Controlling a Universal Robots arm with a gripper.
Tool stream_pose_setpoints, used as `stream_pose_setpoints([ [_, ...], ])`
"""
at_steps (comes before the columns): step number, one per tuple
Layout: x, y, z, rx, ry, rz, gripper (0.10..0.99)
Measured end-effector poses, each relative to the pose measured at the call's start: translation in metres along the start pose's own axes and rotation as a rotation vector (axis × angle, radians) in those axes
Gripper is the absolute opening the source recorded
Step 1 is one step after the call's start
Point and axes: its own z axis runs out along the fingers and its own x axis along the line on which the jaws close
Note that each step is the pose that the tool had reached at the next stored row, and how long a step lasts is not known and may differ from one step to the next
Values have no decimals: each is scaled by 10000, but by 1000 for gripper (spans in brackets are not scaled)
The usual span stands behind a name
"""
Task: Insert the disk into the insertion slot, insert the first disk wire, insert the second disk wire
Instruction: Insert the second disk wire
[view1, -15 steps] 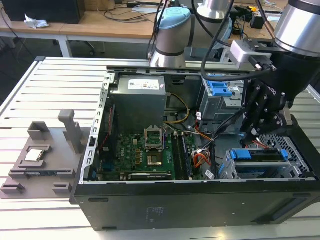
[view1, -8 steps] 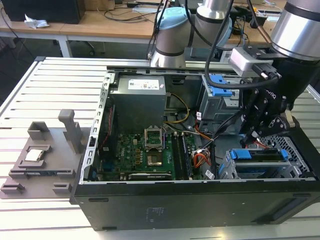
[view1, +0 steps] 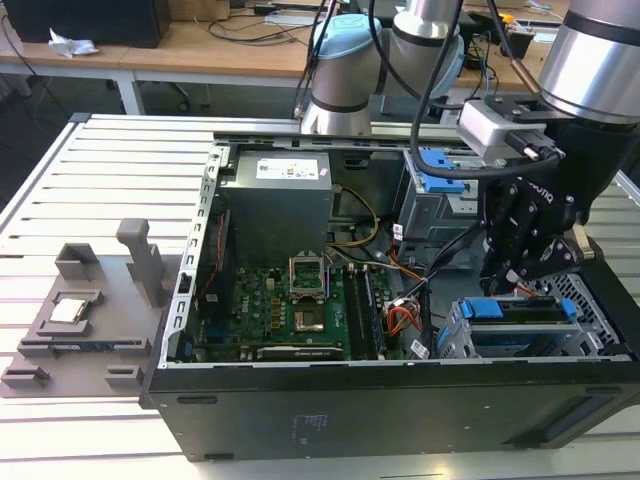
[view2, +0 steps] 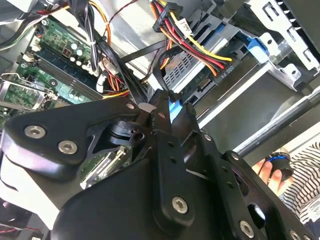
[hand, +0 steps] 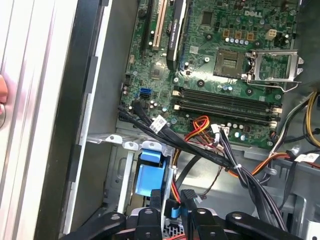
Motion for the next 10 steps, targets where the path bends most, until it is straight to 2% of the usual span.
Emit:
stream_pose_setpoints([
  [2,0,0,3,-5,29,1,302],
  [8,0,0,3,-6,36,1,286],
  [10,0,-1,4,-6,37,1,157],
])
